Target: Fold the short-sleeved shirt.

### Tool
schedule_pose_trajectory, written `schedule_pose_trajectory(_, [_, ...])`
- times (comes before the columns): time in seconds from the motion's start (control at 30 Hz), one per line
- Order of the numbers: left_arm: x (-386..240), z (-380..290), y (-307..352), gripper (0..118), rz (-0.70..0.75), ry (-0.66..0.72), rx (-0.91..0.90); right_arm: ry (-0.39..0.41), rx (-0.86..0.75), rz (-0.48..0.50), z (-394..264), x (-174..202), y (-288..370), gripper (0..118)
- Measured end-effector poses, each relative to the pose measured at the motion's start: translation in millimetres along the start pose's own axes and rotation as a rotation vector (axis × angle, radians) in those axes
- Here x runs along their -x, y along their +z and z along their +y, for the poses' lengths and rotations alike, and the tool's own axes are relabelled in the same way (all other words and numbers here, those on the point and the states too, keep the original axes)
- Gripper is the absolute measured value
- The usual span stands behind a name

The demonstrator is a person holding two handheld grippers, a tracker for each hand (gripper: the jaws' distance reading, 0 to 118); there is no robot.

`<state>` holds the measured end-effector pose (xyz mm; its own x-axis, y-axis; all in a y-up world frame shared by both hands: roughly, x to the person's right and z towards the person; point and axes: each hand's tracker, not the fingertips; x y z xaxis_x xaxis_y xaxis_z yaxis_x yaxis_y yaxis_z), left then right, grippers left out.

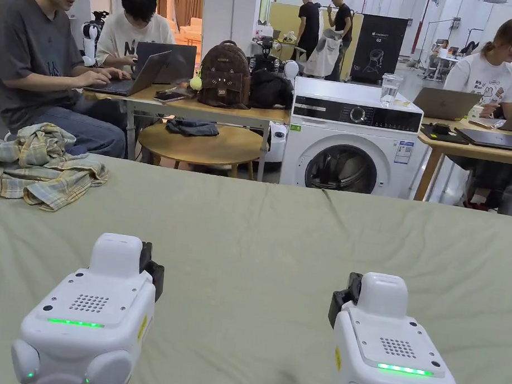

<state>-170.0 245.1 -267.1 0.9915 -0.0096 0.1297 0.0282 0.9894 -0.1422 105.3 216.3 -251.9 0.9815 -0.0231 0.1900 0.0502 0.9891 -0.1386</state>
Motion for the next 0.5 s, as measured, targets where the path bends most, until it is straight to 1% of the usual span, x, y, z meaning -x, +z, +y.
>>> schedule_pose_trajectory(0.07, [3,-2,-1,0,0.017,-0.002,-0.003,-0.006,-0.003,0.003,0,-1,-1,3])
schedule_pose_trajectory(0.13, [3,-2,-1,8,0.024,-0.005,-0.007,-0.005,-0.006,-0.001,0,-1,-1,15])
schedule_pose_trajectory(0.17, [6,-2,0,17,0.023,-0.003,-0.008,-0.008,-0.007,0.003,1,-2,-2,21])
schedule_pose_trajectory(0.2, [7,-3,0,36,0.022,0.001,-0.011,-0.01,-0.005,0.008,1,-3,-3,33])
schedule_pose_trajectory(0.23, [8,-3,0,50,0.02,0.01,-0.01,-0.011,0.001,0.013,1,-4,-5,48])
schedule_pose_trajectory(0.27, [10,-3,0,60,0.015,0.022,-0.009,-0.013,0.009,0.01,0,-3,-5,63])
schedule_pose_trajectory(0.3, [11,-4,0,72,0.014,0.032,-0.007,-0.015,0.01,0.004,-1,-3,-6,73])
schedule_pose_trajectory(0.33, [11,-4,0,80,0.016,0.042,-0.003,-0.015,0.011,-0.011,-2,-4,-6,76])
schedule_pose_trajectory(0.37, [12,-4,0,87,0.011,0.055,-0.007,-0.015,0.008,-0.023,-3,-4,-7,77])
schedule_pose_trajectory(0.4, [13,-4,1,89,0.006,0.064,-0.01,-0.017,0.002,-0.025,-3,-5,-6,77])
schedule_pose_trajectory(0.5, [14,-4,2,89,-0.002,0.069,-0.018,-0.009,0.001,-0.046,-4,-7,-6,77])
